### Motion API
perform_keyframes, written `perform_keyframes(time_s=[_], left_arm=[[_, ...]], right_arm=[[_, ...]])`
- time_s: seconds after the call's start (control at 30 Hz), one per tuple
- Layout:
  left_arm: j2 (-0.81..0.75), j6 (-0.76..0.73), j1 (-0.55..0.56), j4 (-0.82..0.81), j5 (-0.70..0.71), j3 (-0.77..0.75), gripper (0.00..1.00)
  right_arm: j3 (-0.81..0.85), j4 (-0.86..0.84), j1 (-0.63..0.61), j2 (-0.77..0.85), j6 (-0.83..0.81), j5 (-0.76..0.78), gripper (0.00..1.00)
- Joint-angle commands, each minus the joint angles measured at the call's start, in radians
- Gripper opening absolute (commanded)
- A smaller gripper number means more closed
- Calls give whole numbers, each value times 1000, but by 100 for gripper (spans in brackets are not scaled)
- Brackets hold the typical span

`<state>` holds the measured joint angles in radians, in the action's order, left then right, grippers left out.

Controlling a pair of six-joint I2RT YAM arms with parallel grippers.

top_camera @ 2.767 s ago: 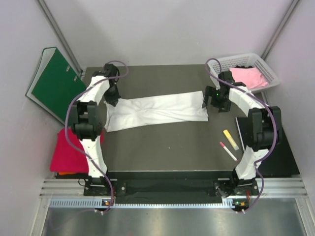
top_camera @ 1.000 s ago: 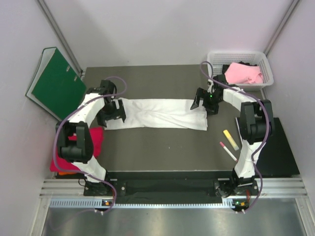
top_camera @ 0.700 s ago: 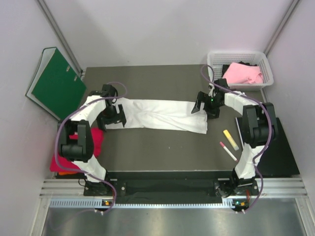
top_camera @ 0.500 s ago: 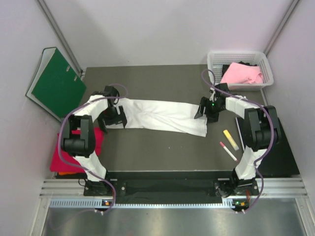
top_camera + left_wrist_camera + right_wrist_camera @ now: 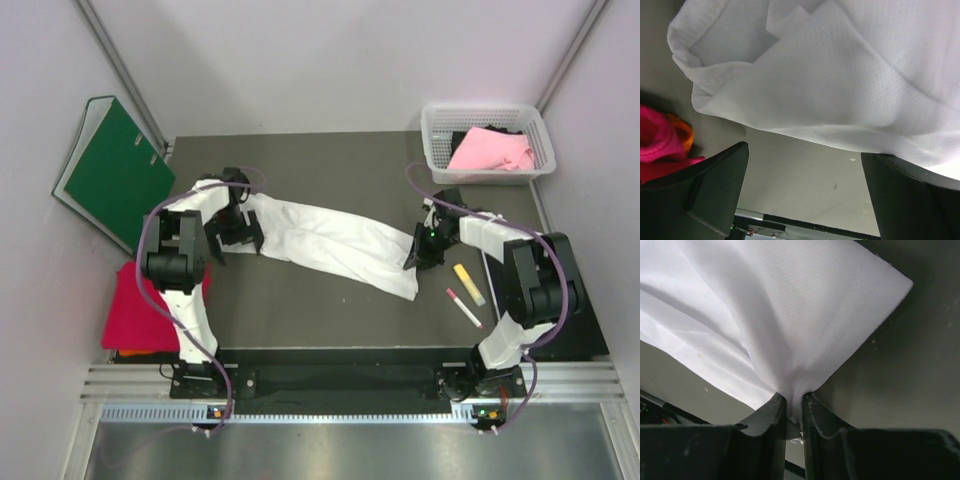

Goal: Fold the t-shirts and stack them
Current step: Rotate the tshirt 70 degrees

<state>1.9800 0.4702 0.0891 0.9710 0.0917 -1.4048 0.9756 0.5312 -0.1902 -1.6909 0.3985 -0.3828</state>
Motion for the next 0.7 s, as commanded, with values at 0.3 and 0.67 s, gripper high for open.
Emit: perform_keyframes(time_s=[0.3,0.67], left_arm=[[417,15,44,-32,2,-603,99],[191,-56,44,-63,-26,-438,99]], right_arm=[[-97,216,-124,279,14,-15,88],[118,337,-123,292,-95,241,100]])
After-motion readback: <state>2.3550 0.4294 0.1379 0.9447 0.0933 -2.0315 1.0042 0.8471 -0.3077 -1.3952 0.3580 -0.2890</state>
